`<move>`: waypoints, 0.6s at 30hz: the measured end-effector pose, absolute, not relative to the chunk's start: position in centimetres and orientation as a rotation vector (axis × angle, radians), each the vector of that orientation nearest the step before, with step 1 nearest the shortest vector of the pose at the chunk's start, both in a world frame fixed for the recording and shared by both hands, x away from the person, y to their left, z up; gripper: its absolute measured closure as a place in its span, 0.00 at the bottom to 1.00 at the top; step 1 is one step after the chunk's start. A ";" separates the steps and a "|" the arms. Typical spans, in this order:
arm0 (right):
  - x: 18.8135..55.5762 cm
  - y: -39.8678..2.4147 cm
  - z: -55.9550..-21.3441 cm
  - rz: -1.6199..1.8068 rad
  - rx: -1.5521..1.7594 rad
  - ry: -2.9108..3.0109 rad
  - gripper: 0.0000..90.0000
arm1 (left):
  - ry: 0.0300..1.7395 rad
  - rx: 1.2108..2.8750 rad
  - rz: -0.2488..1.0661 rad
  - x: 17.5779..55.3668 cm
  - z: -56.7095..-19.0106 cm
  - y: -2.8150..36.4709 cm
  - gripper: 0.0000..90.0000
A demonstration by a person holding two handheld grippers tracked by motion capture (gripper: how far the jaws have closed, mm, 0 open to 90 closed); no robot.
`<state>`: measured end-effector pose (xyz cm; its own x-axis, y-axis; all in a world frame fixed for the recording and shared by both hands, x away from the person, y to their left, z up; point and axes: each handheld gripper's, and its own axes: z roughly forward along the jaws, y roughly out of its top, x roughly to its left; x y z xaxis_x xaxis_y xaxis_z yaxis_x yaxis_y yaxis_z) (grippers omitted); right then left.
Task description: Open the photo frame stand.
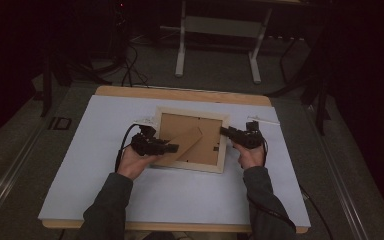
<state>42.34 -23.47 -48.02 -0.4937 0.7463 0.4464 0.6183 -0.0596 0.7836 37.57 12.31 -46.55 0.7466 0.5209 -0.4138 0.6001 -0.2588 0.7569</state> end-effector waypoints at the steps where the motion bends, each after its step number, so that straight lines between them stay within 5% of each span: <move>1: 42.2 -23.4 -48.0 1.604 1.502 2.063 0.68 | 0.853 1.928 -0.102 37.6 -46.5 12.2 0.79; 18: 40.4 -23.3 -47.4 1.643 1.414 2.006 0.68 | 0.818 1.993 -0.138 38.0 -46.0 10.7 0.80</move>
<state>40.36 -23.28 -47.44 -0.5280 0.7487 0.4009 0.5407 -0.0677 0.8385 37.96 10.68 -46.05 0.7702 0.4912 -0.4069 0.5972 -0.3314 0.7305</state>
